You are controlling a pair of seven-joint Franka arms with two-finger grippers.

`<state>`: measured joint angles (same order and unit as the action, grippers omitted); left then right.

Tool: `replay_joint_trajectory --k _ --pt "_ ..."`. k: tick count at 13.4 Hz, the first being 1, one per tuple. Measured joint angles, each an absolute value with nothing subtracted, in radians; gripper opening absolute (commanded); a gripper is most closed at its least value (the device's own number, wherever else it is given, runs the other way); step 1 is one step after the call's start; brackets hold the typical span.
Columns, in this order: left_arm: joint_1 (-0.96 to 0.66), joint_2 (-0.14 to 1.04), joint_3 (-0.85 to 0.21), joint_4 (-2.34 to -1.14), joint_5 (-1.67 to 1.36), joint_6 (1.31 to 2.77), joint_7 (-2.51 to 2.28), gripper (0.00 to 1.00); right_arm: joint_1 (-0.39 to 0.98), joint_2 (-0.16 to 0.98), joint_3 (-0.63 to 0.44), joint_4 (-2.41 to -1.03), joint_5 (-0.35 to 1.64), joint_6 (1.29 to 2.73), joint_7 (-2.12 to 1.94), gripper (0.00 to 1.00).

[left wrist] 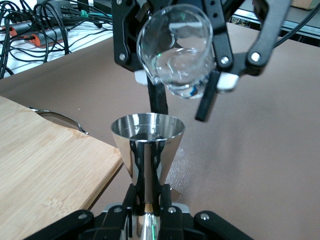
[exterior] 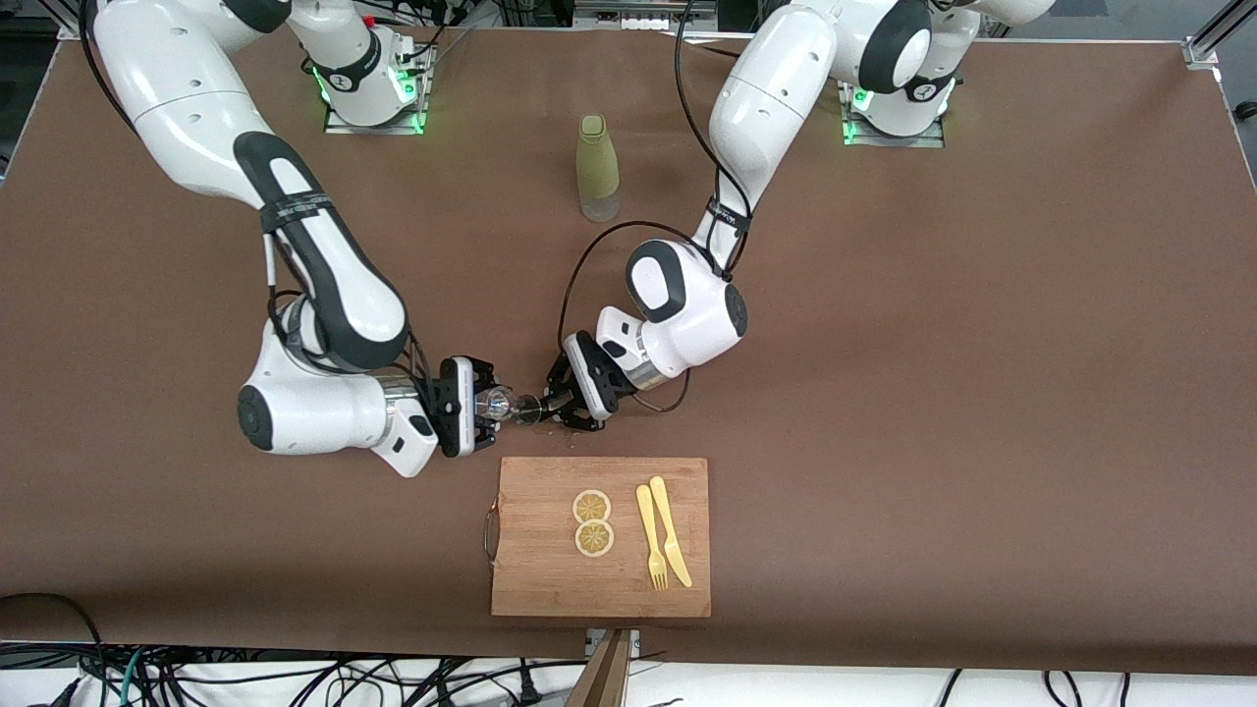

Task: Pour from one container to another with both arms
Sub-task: 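Hold the glass tilted, pouring liquid into the jigger held by the left gripper, then carry the glass back with the right gripper while the left gripper carries the jigger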

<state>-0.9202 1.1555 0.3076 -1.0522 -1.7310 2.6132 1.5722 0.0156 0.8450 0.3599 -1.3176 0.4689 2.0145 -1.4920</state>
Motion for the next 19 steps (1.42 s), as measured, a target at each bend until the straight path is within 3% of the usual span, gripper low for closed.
replay_joint_trajectory --k 5,11,19 --pt "-0.835 1.134 0.325 -1.032 -1.731 2.459 1.589 0.0 -0.019 0.849 0.268 -1.324 0.667 1.953 -1.731 0.38" --pt "-0.597 1.062 0.328 -1.113 -1.731 1.942 1.827 0.0 -0.027 0.891 0.066 -1.387 0.951 1.806 -2.119 0.38" --pt "-0.279 1.036 0.334 -1.216 -1.425 1.313 2.261 0.0 -0.051 0.928 -0.098 -1.459 1.036 1.658 -2.431 0.38"
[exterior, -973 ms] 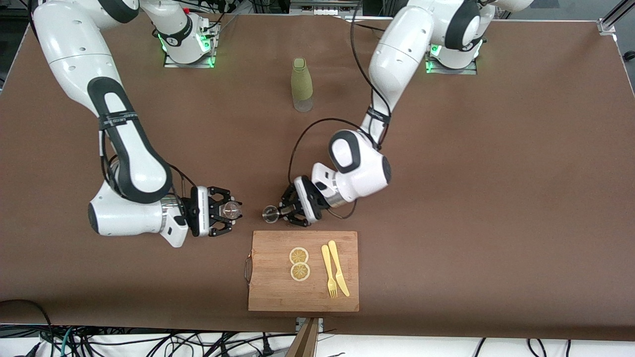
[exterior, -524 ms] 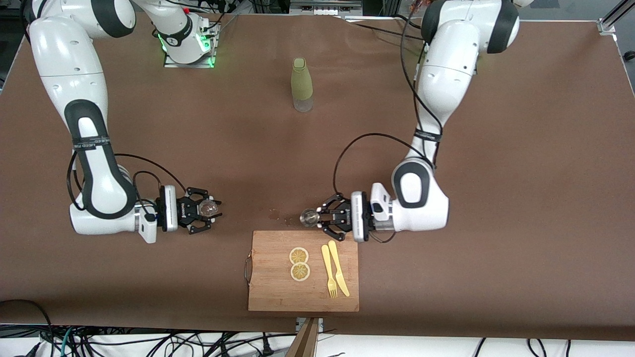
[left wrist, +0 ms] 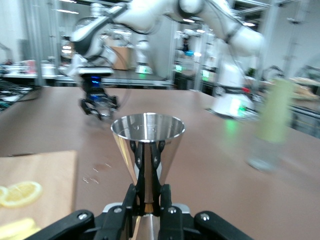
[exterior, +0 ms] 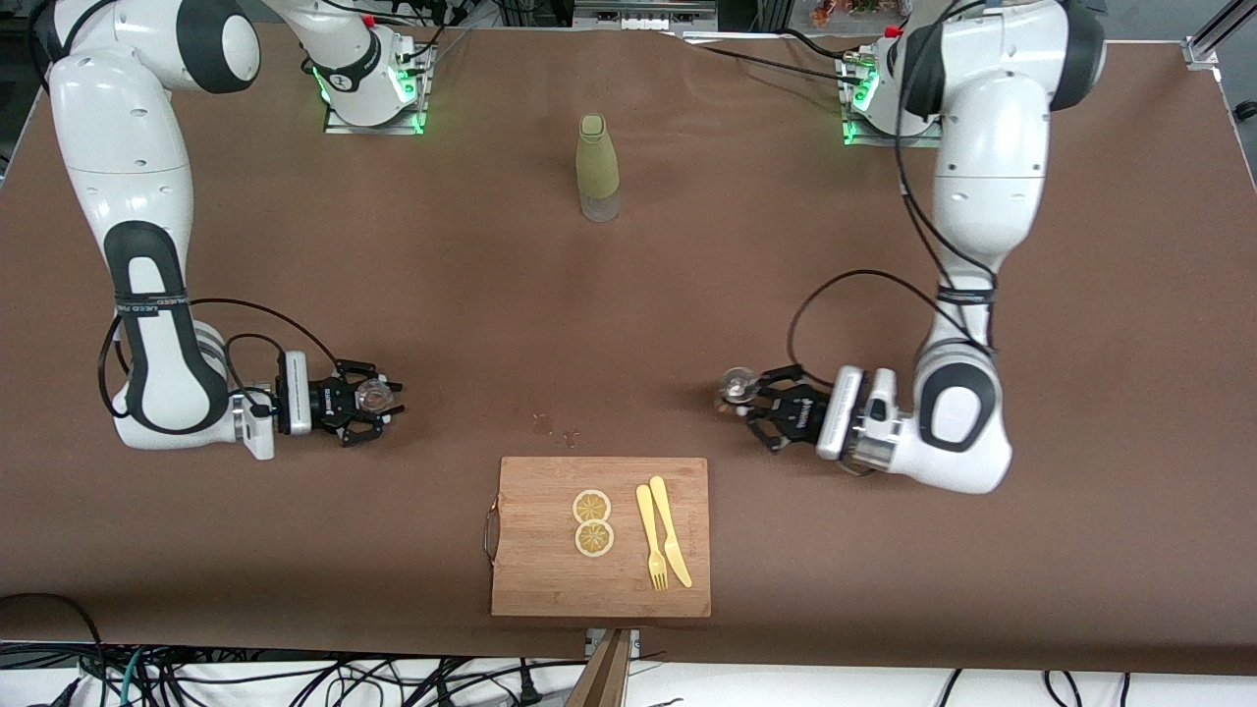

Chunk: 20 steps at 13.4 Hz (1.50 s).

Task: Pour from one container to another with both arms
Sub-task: 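Carry the glass back with the right gripper while the left gripper carries the jigger, then set down the glass and jigger and open both grippers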

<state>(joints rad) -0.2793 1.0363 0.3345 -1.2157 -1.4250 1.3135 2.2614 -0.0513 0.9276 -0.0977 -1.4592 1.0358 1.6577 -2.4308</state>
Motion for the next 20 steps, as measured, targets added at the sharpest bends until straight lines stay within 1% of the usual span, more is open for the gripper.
replay_joint_trajectory --k 3,6,9,10,11,12,13,15,16,17,20 --pt "-0.144 1.033 0.334 -1.235 -1.197 1.168 2.447 0.0 -0.065 0.941 -0.13 -1.503 1.112 1.636 -2.523 0.38" --pt "-0.04 1.031 0.331 -1.242 -0.998 1.142 2.581 0.0 -0.074 0.958 -0.137 -1.522 1.152 1.636 -2.559 0.38" --pt "0.052 1.031 0.325 -1.256 -0.86 1.133 2.66 0.0 -0.077 0.966 -0.142 -1.527 1.188 1.636 -2.581 0.4" --pt "0.082 1.031 0.321 -1.259 -0.826 1.131 2.681 0.0 -0.078 0.97 -0.147 -1.531 1.199 1.636 -2.592 0.45" --pt "0.11 1.031 0.315 -1.266 -0.805 1.131 2.703 0.0 -0.078 0.975 -0.153 -1.532 1.203 1.636 -2.6 0.54" --pt "0.131 1.033 0.309 -1.275 -0.797 1.132 2.715 0.0 -0.078 0.979 -0.158 -1.532 1.205 1.636 -2.602 0.57" --pt "0.144 1.036 0.304 -1.283 -0.792 1.132 2.721 0.0 -0.079 0.979 -0.164 -1.532 1.206 1.636 -2.603 0.62" --pt "0.151 1.048 0.296 -1.287 -0.788 1.133 2.732 0.0 -0.08 0.979 -0.173 -1.532 1.206 1.636 -2.604 0.67" --pt "0.151 1.055 0.293 -1.288 -0.788 1.133 2.735 0.0 -0.08 0.979 -0.177 -1.532 1.206 1.636 -2.604 0.74" --pt "0.151 1.063 0.291 -1.288 -0.788 1.134 2.738 0.0 -0.08 0.979 -0.182 -1.532 1.206 1.636 -2.604 0.98" --pt "0.161 1.078 0.291 -1.289 -0.788 1.135 2.743 0.0 -0.081 0.977 -0.214 -1.53 1.206 1.636 -2.605 1.0"
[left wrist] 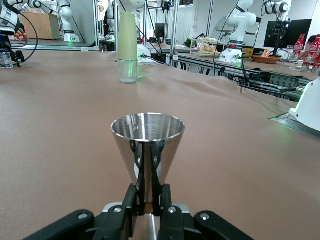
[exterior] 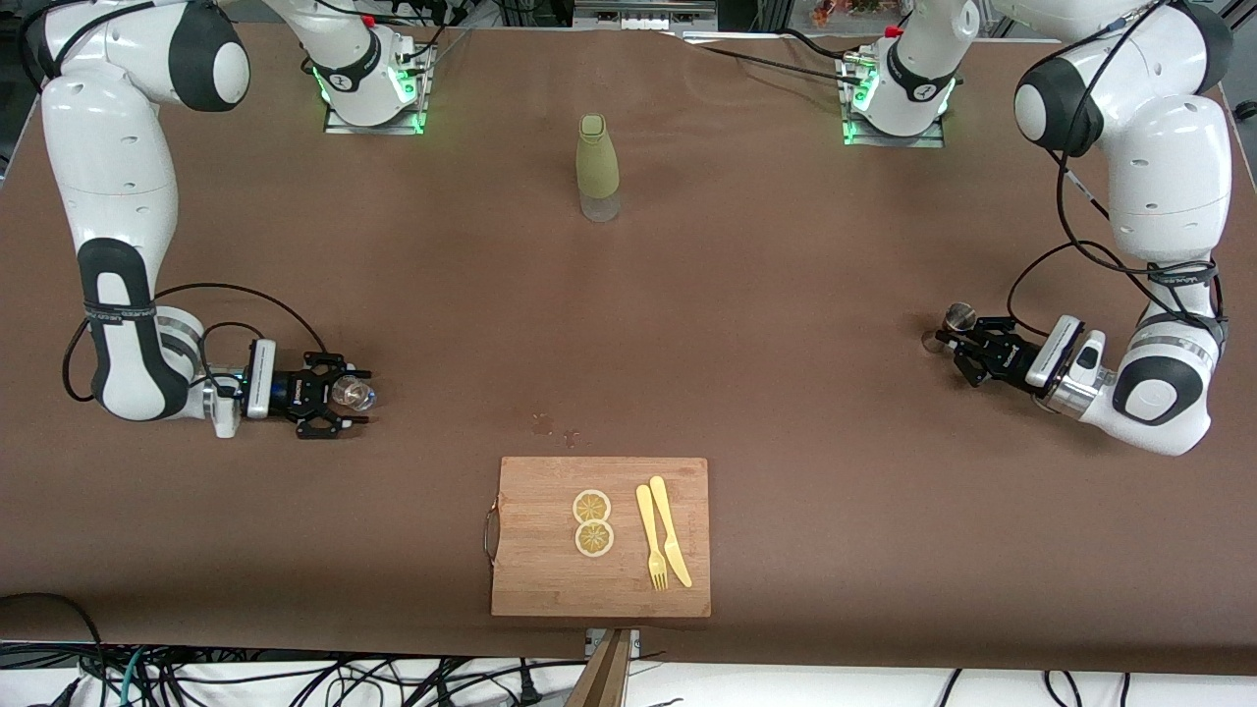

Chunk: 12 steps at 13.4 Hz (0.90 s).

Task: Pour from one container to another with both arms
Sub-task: 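Set down the glass and jigger and open both grippers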

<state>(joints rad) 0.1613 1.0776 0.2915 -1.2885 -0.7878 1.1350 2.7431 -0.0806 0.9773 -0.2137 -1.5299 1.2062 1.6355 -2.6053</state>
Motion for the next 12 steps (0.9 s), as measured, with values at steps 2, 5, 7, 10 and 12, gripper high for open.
replay_joint_trajectory --k 2,5,7,10,12 --pt "0.169 1.083 0.288 -1.289 -0.788 1.132 2.744 0.1 -0.081 0.974 -0.251 -1.526 1.206 1.635 -2.604 1.0" --pt "0.171 1.085 0.286 -1.289 -0.788 1.135 2.748 1.0 -0.084 0.95 -0.32 -1.485 1.185 1.61 -2.516 1.0" --pt "0.173 1.089 0.286 -1.289 -0.788 1.143 2.755 1.0 -0.085 0.921 -0.347 -1.417 1.141 1.565 -2.342 1.0" --pt "0.18 1.075 0.287 -1.276 -0.788 1.176 2.77 1.0 -0.084 0.864 -0.356 -1.303 1.051 1.55 -2.011 1.0" --pt "0.185 1.011 0.291 -1.258 -0.788 1.242 2.776 1.0 -0.078 0.822 -0.356 -1.233 0.963 1.548 -1.764 1.0"
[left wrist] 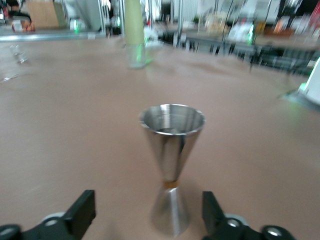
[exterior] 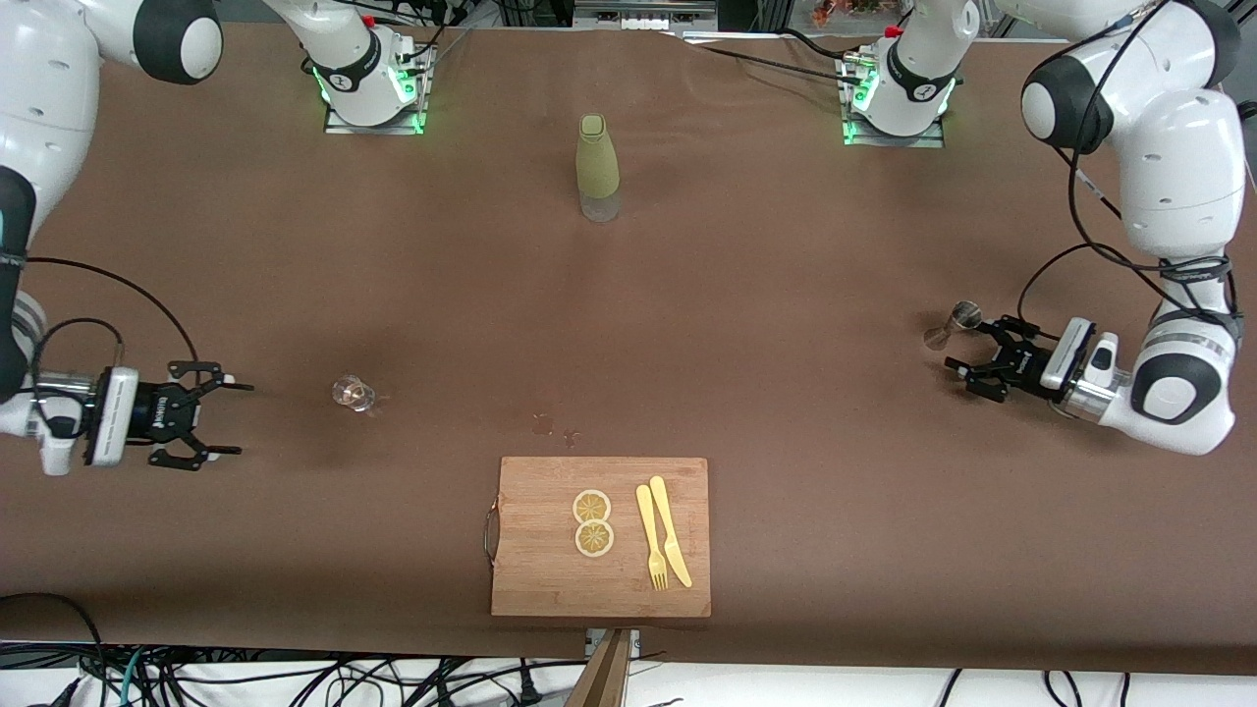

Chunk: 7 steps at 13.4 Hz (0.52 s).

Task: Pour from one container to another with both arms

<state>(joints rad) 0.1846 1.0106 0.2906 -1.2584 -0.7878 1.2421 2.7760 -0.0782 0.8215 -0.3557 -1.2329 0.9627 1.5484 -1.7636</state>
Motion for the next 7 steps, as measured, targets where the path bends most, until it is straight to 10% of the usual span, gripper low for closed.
replay_joint_trajectory --k 7 --pt "0.182 0.518 0.294 -1.361 -0.682 1.578 2.734 1.0 -0.008 0.596 -0.206 -1.098 0.417 1.535 -0.861 1.0"
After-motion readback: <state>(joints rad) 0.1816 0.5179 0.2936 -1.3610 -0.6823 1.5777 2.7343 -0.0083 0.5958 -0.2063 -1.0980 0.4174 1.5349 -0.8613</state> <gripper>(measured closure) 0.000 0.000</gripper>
